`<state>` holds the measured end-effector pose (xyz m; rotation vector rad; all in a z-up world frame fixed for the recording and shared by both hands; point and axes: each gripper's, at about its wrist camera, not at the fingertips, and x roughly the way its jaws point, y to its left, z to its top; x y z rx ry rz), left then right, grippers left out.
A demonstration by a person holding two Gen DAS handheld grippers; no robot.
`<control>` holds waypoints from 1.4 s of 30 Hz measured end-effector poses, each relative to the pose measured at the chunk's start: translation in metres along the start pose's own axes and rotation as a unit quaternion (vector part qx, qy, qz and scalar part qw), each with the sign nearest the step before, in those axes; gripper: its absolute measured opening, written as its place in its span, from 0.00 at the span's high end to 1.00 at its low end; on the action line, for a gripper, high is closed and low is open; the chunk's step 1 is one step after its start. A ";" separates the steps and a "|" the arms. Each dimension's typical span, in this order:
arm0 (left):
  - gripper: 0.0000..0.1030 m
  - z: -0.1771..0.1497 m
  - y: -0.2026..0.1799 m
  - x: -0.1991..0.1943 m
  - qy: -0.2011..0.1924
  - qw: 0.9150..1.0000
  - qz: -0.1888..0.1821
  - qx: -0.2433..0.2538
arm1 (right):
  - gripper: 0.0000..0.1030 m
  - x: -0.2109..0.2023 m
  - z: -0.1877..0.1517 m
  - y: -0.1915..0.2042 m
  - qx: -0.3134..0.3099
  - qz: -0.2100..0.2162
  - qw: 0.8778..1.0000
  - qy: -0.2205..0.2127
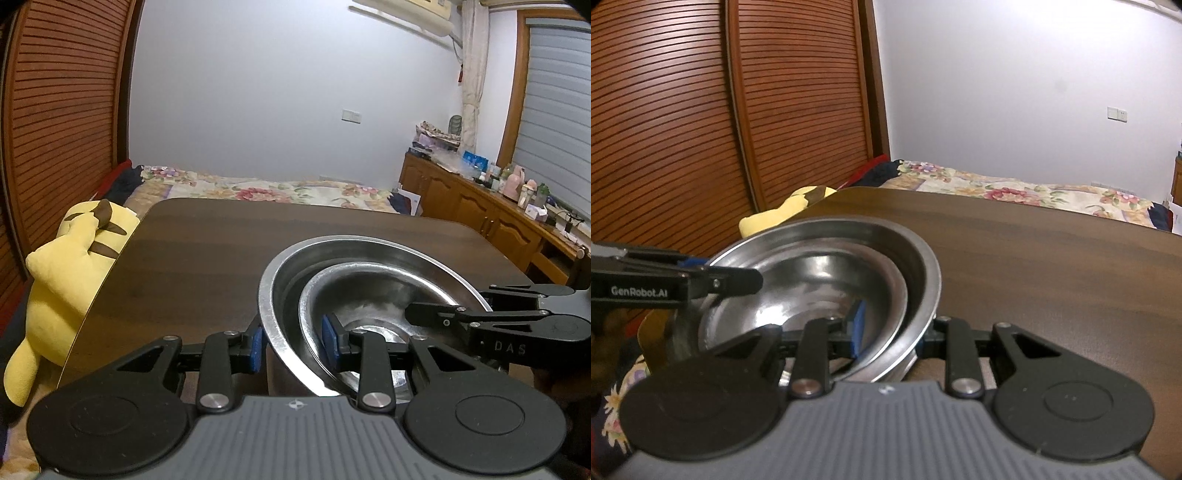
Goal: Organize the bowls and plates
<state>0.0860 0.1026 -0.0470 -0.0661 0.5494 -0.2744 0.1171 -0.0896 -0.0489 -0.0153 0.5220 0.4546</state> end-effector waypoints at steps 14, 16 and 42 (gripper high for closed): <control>0.69 0.000 0.000 0.000 0.000 1.000 0.022 -0.004 | 0.55 -0.002 0.002 -0.010 0.039 -0.005 0.999 -0.009; 0.69 0.000 -0.003 -0.001 0.000 1.000 0.023 -0.004 | 0.55 -0.003 0.002 -0.009 0.037 -0.004 0.999 -0.011; 0.00 0.004 -0.011 -0.005 -0.020 0.999 0.047 0.005 | 0.00 -0.021 0.002 -0.008 0.018 -0.019 0.998 -0.051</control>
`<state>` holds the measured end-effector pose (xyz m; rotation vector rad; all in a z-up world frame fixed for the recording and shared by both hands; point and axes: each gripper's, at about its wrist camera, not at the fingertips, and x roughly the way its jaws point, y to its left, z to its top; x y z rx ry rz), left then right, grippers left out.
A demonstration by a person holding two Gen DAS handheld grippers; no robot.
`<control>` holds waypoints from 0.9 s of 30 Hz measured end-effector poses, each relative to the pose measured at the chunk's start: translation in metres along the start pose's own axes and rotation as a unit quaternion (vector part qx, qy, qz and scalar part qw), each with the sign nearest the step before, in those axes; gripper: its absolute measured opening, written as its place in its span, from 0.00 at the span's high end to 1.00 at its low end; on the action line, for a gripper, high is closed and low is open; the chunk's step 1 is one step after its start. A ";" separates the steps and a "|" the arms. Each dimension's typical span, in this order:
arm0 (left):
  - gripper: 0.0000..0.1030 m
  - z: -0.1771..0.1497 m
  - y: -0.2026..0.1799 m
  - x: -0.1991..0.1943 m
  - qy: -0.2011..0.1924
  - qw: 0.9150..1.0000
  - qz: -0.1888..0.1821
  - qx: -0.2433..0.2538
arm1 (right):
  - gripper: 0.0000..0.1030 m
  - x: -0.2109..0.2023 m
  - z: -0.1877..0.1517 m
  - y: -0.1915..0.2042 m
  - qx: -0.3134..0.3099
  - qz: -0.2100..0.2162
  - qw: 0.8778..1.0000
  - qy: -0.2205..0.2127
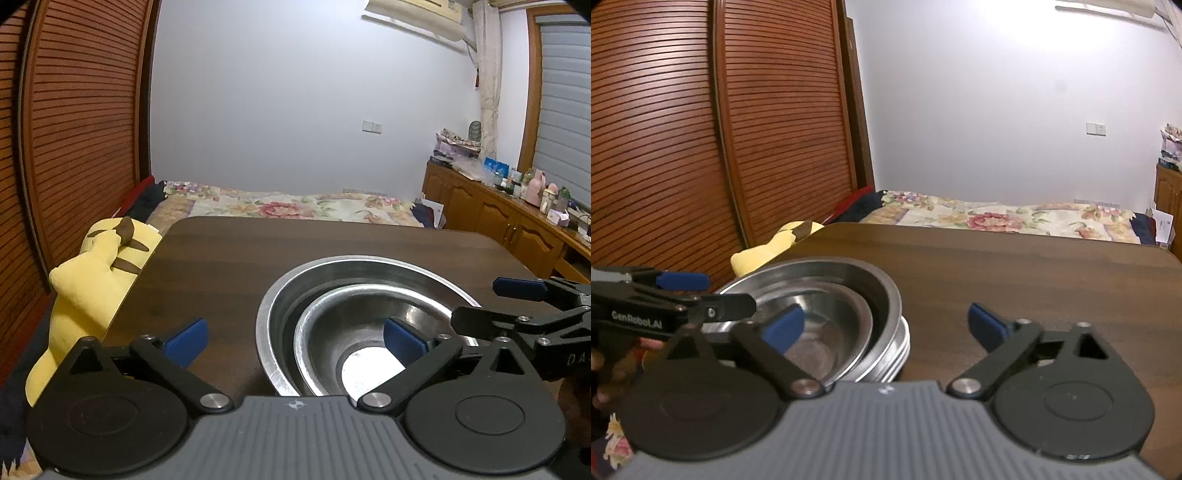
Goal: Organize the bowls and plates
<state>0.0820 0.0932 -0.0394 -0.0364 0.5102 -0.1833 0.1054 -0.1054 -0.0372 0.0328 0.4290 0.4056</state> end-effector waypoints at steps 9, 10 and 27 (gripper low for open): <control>0.00 0.003 -0.004 0.001 0.000 1.000 0.028 0.003 | 0.00 0.007 -0.004 0.002 0.000 -0.022 1.000 0.020; 0.00 0.004 -0.005 0.000 -0.002 0.999 0.033 0.004 | 0.00 0.006 -0.004 0.002 0.001 -0.027 0.999 0.019; 0.00 0.029 -0.054 -0.038 -0.048 0.997 0.053 0.034 | 0.00 -0.069 0.027 -0.004 0.002 -0.129 0.989 -0.066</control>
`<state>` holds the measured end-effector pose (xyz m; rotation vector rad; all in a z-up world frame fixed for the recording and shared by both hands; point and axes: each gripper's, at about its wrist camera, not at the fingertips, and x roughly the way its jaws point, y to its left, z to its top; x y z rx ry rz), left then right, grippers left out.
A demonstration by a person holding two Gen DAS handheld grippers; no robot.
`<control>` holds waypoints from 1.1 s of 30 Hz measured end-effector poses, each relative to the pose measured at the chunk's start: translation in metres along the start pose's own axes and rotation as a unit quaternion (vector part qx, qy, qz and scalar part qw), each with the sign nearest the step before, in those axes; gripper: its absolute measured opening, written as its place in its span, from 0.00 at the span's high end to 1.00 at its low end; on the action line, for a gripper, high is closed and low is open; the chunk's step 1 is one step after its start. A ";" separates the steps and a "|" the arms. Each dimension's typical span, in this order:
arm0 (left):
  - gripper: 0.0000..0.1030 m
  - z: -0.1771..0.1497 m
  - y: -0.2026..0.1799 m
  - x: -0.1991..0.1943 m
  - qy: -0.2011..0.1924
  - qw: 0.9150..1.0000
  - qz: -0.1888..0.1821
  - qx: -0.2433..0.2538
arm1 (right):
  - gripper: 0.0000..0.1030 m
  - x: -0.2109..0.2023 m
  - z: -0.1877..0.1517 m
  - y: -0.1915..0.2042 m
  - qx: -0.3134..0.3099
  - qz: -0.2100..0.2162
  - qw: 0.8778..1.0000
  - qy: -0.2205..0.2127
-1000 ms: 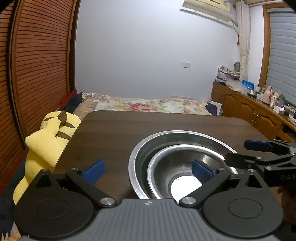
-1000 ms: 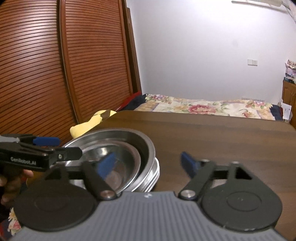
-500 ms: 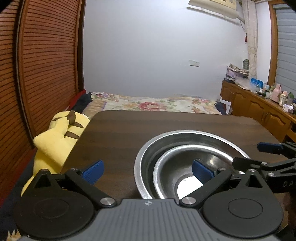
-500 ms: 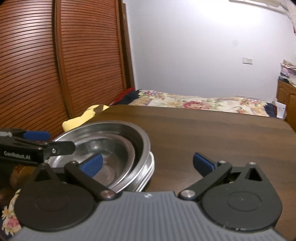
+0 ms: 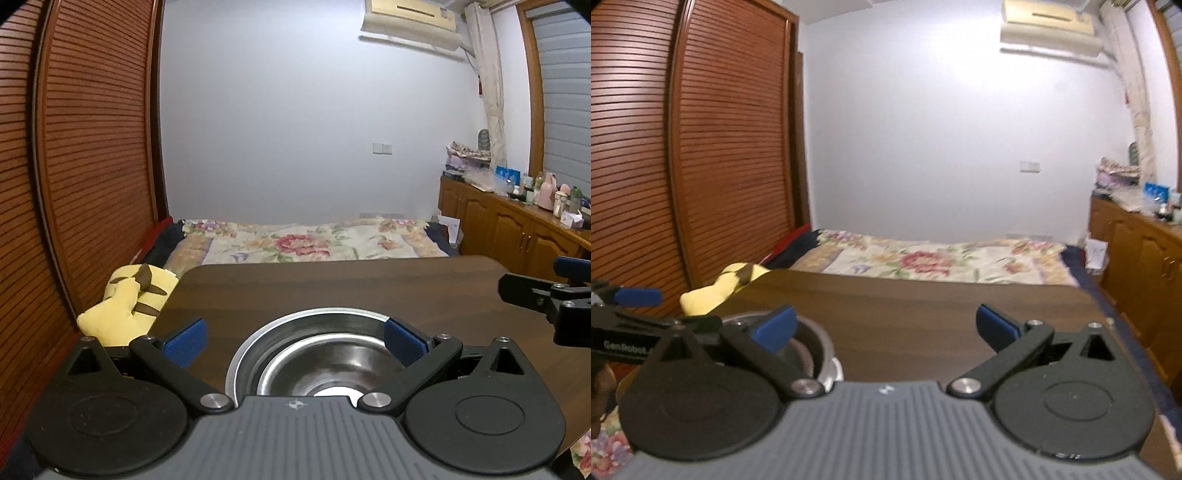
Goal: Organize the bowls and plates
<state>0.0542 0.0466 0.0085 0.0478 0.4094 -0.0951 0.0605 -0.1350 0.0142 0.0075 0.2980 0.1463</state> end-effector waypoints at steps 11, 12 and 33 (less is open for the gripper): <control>0.00 0.006 -0.026 -0.024 -0.034 0.999 0.001 0.017 | 0.00 -0.024 0.002 -0.015 0.016 -0.030 0.999 -0.021; 0.00 0.006 -0.028 -0.026 -0.036 0.999 0.003 0.019 | 0.00 -0.026 0.002 -0.017 0.016 -0.033 0.999 -0.024; 0.00 -0.033 -0.042 -0.036 0.003 1.000 -0.012 0.017 | 0.00 -0.041 -0.022 -0.012 0.014 -0.038 0.999 0.000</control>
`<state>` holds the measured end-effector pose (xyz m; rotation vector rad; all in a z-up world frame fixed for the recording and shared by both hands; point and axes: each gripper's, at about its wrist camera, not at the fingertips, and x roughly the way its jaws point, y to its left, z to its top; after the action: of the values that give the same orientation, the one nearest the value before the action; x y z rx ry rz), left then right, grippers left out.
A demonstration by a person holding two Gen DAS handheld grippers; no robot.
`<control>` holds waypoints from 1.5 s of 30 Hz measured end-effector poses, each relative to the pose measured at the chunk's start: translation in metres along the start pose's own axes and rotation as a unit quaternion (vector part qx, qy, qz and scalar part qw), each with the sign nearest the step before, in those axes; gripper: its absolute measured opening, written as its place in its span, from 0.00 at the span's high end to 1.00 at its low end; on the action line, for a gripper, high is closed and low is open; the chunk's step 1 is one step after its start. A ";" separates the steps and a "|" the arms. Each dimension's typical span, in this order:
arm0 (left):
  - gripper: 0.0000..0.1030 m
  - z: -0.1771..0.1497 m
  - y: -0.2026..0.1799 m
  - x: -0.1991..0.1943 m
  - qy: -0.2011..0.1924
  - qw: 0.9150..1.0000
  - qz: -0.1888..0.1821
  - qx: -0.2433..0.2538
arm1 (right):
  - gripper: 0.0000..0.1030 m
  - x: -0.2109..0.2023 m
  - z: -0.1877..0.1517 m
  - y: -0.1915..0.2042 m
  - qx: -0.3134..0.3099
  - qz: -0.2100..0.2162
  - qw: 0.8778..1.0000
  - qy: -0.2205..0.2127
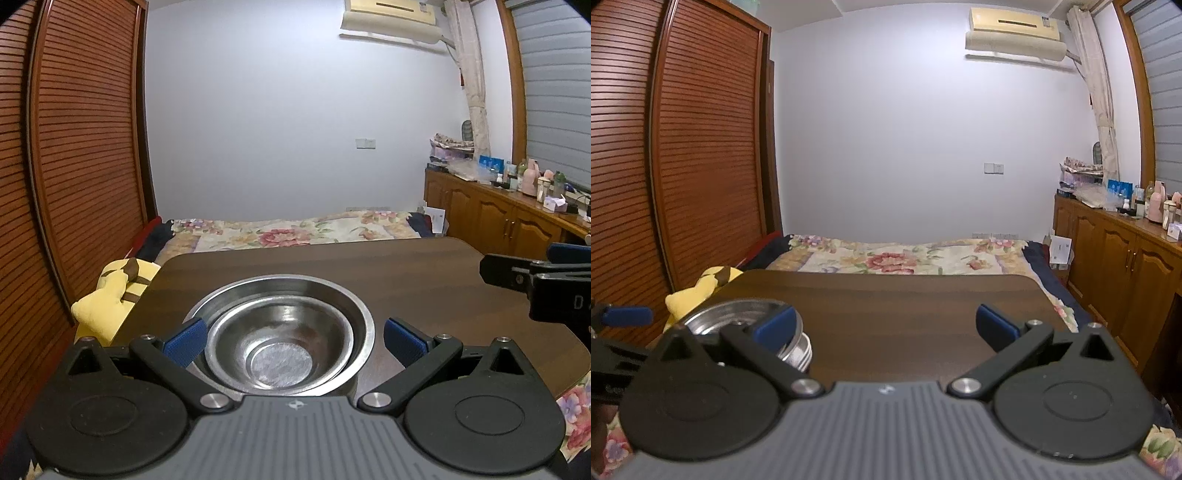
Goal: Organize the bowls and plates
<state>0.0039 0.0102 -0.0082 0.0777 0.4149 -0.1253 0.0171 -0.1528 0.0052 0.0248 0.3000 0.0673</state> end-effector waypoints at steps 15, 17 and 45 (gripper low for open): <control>0.00 -0.004 0.008 -0.002 -0.017 1.000 0.015 -0.016 | 0.00 -0.004 -0.012 -0.001 0.009 -0.015 1.000 -0.021; 0.00 -0.004 0.010 -0.002 -0.018 1.000 0.016 -0.017 | 0.00 -0.004 -0.013 -0.002 0.008 -0.019 1.000 -0.023; 0.00 -0.004 0.019 0.000 -0.019 0.999 0.026 -0.023 | 0.00 -0.002 -0.015 -0.005 0.015 -0.027 0.999 -0.025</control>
<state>0.0052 0.0292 -0.0106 0.0412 0.3783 -0.0665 0.0111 -0.1582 -0.0084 0.0487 0.2511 0.0075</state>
